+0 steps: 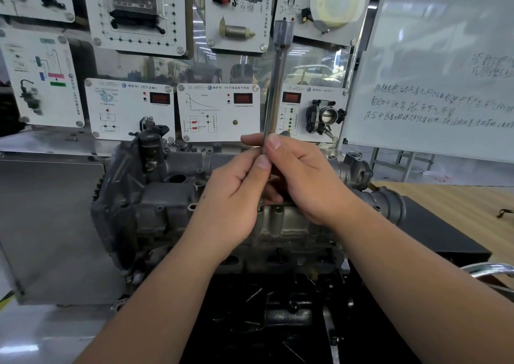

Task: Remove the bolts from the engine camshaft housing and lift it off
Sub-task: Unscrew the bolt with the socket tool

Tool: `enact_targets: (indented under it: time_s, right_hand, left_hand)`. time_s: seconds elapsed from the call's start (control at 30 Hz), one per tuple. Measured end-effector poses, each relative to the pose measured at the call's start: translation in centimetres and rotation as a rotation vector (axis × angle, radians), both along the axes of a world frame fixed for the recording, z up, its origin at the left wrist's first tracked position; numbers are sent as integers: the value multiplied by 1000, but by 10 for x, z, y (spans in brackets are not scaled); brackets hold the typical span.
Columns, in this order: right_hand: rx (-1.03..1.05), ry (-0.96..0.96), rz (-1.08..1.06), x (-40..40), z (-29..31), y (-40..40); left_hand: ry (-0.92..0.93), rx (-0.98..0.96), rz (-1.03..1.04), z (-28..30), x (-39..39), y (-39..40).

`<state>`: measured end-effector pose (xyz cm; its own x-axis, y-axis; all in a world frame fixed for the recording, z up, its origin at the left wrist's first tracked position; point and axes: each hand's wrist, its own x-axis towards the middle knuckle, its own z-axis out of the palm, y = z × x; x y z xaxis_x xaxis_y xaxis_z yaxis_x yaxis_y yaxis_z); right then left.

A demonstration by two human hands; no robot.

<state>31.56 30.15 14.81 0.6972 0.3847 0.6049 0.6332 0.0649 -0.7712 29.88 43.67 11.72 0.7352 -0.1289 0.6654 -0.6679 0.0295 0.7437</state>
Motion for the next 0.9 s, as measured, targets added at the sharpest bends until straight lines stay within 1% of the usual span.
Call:
enact_targets:
  time_s: [0.1, 0.13, 0.2, 0.27, 0.33, 0.47, 0.57, 0.7, 0.9]
  right_hand:
    - [-22, 7, -17, -2, 1, 0]
    - [-29, -19, -47, -4, 2, 0]
    - [-6, -172, -202, -7, 1, 3]
    - [99, -320, -356, -8, -1, 5]
    - [161, -357, -402, -8, -3, 6]
    - [133, -352, -374, -9, 4, 5]
    - [162, -315, -329, -7, 9, 5]
    - [153, -275, -267, -5, 9, 3]
    - [84, -297, -286, 1, 10, 4]
  left_hand:
    - [58, -53, -62, 2, 1, 3]
    - [56, -62, -61, 3, 1, 3]
    - [20, -53, -26, 3, 0, 1]
    - [-16, -34, 26, 2, 0, -2]
    - [0, -52, 31, 0, 2, -3]
    - [72, -106, -41, 1, 5, 0]
    - [162, -110, -83, 2, 6, 3]
    - [138, 7, -54, 5, 3, 7]
    - [144, -53, -71, 5, 3, 4]
